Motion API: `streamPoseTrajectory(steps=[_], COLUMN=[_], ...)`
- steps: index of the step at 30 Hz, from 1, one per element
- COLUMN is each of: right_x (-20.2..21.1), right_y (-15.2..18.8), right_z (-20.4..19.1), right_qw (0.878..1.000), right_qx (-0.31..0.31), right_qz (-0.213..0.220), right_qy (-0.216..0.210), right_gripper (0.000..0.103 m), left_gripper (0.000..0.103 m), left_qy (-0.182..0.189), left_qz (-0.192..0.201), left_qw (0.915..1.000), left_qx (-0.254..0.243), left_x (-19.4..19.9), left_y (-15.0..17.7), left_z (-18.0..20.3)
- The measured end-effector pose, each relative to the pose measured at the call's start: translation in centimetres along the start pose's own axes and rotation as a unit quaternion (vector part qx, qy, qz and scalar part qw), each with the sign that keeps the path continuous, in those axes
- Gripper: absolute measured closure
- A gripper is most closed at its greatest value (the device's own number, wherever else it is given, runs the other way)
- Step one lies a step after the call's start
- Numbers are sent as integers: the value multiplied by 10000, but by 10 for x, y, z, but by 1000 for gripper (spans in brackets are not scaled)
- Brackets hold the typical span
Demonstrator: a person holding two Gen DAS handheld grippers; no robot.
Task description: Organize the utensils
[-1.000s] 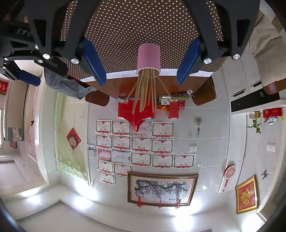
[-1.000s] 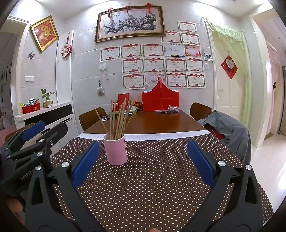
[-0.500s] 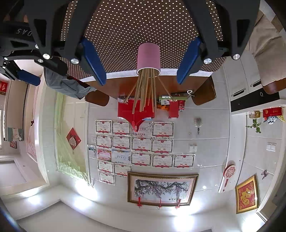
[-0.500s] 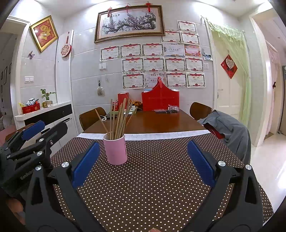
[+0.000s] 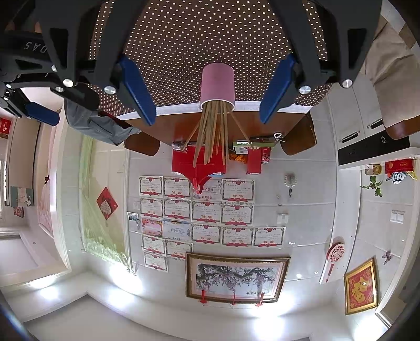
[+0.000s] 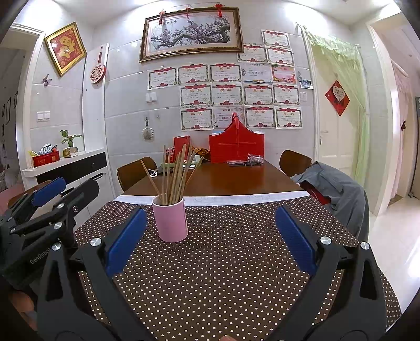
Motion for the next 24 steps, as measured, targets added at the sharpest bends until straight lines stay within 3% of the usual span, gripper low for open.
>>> streamPoseTrajectory(steps=[24], right_x=[-2], right_y=[1], right_z=[-6], right_qw=[9999], right_qx=[-17], right_qz=[-68], right_qy=[-75], right_gripper=[7], left_gripper=[23], left_qy=[-47], left_qz=[-42], left_qw=[10000], left_qx=[-44], left_x=[3], left_y=[4], left_z=[-8])
Point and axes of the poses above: each gripper's, at about its wrist camera, not at the fingertips, and x roughly against the way its jaws point, z to its right, y to its underside, the point moved 7 cm from there along -x, roughly the way its jaws point, and after that the axes turned 8 degrees about z, right-handed, at the moved point
